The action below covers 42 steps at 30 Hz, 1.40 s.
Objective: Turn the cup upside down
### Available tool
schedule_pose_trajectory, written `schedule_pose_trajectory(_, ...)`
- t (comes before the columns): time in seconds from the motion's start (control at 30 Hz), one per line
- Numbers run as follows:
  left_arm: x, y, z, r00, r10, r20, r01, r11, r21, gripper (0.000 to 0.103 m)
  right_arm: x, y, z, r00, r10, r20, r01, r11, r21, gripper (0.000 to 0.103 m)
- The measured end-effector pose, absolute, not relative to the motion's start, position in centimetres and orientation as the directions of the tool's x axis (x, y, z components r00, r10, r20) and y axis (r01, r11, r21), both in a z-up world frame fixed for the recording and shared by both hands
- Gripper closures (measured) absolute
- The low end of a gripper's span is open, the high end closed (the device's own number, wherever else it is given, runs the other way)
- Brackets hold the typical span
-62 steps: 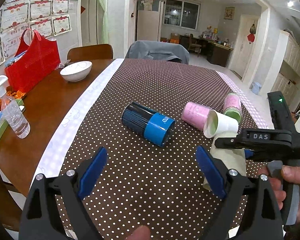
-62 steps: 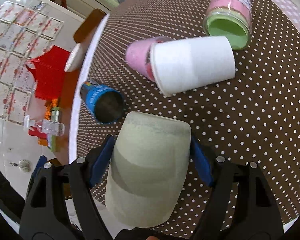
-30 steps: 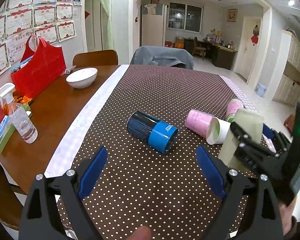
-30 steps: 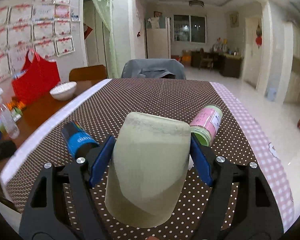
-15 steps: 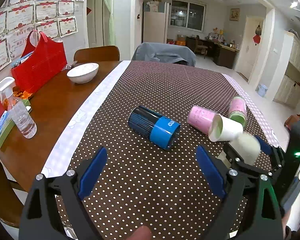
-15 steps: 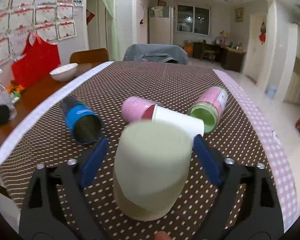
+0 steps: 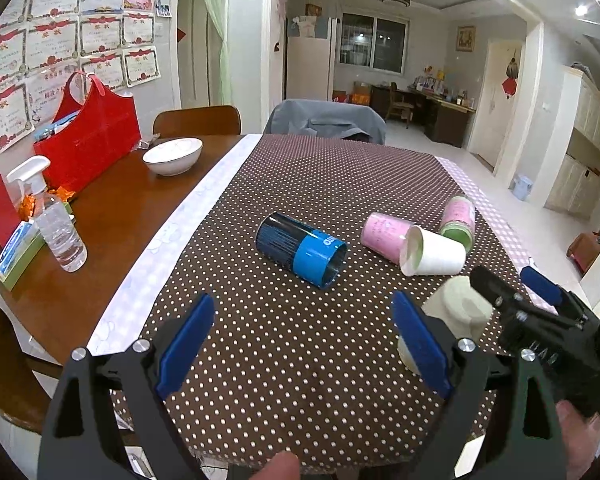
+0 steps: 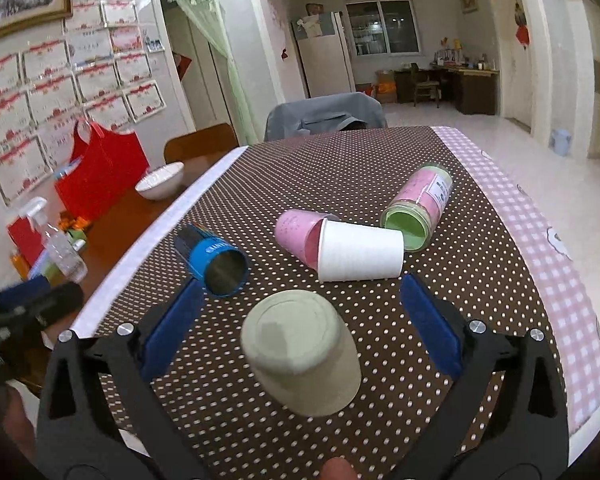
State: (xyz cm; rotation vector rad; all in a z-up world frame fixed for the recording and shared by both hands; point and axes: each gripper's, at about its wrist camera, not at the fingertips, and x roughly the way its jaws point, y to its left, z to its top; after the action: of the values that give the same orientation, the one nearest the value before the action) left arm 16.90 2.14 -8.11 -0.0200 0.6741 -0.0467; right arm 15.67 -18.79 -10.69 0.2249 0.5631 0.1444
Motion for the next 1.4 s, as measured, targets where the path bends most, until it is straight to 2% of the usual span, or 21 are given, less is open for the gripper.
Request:
schedule_pose_trajectory(0.3, 13.0, 0.2, -7.8, 0.806, -0.067, -0.589, 0.06, 0.998, -0.031, 0.014, 12.6, -20.7, -9.3, 0.817, 0.214, -0.535, -0.026, 0.941, 0.337, 0.006)
schedule_pose_trajectory(0.93, 4.3, -2.4, -4.6, 0.88, -0.111, -0.462, 0.122, 0.992, -0.005, 0.014, 1.9, -20.7, -5.0, 0.909, 0.059, -0.414, 0.021, 0.982, 0.186, 0.006)
schedule_pose_trajectory(1.4, 2.1, -2.3, -2.5, 0.917, -0.077, -0.391, 0.09, 0.996, 0.013, 0.014, -0.5, -20.7, -3.1, 0.941, -0.014, -0.339, 0.059, 0.991, 0.123, 0.006)
